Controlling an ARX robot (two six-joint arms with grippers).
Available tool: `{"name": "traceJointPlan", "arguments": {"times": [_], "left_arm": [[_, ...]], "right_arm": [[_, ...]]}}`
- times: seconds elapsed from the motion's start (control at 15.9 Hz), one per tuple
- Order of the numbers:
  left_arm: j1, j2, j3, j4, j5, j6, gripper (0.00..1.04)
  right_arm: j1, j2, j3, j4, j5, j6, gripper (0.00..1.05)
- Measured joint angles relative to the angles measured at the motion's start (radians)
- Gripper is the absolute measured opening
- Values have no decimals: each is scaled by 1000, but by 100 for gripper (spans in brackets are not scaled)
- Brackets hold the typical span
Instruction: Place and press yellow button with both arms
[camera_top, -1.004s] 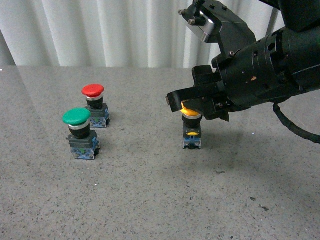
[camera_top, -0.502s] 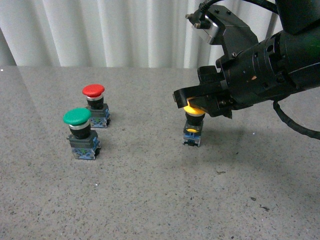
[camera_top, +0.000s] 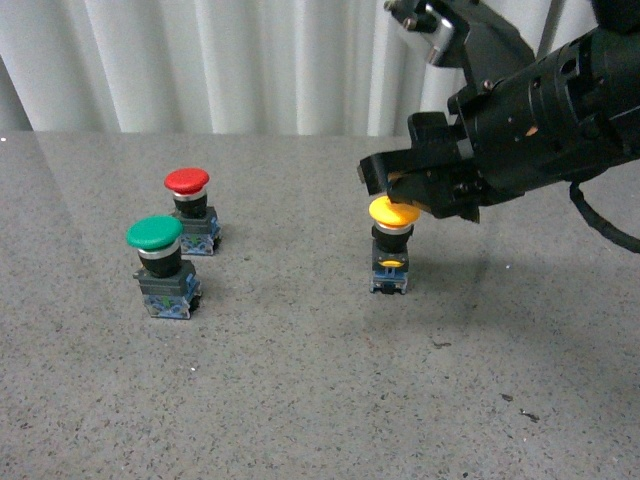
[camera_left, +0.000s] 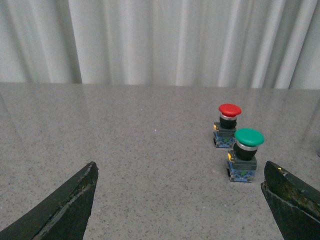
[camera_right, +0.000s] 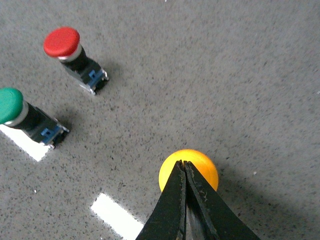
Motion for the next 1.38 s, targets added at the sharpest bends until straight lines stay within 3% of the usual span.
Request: {"name": "traceJointPlan", "arguments": {"times": [0.38, 0.44, 0.5, 0.56, 0.63, 0.69, 0.82, 1.38], "left_arm": [[0, 0, 0, 0, 0, 0, 98], [0, 0, 0, 0, 0, 0, 98], [0, 0, 0, 0, 0, 0, 98], [0, 0, 0, 0, 0, 0, 98], [0, 0, 0, 0, -1, 0, 98], [0, 0, 0, 0, -1, 0, 98], [0, 0, 0, 0, 0, 0, 98], [0, 0, 0, 0, 0, 0, 98]], "right_arm": [[-59, -231, -110, 110, -80, 83, 2], [-65, -274, -183, 203, -62, 97, 2], [-57, -333, -306, 426, 170, 75, 2], [-76, -428, -437, 567, 332, 56, 2], [-148, -563, -562, 616, 423, 51, 2], [-234, -706, -662, 575, 404, 49, 2], [-359, -906, -813, 488, 273, 42, 2], [-363, -1242, -1016, 409, 254, 35, 2]]}}
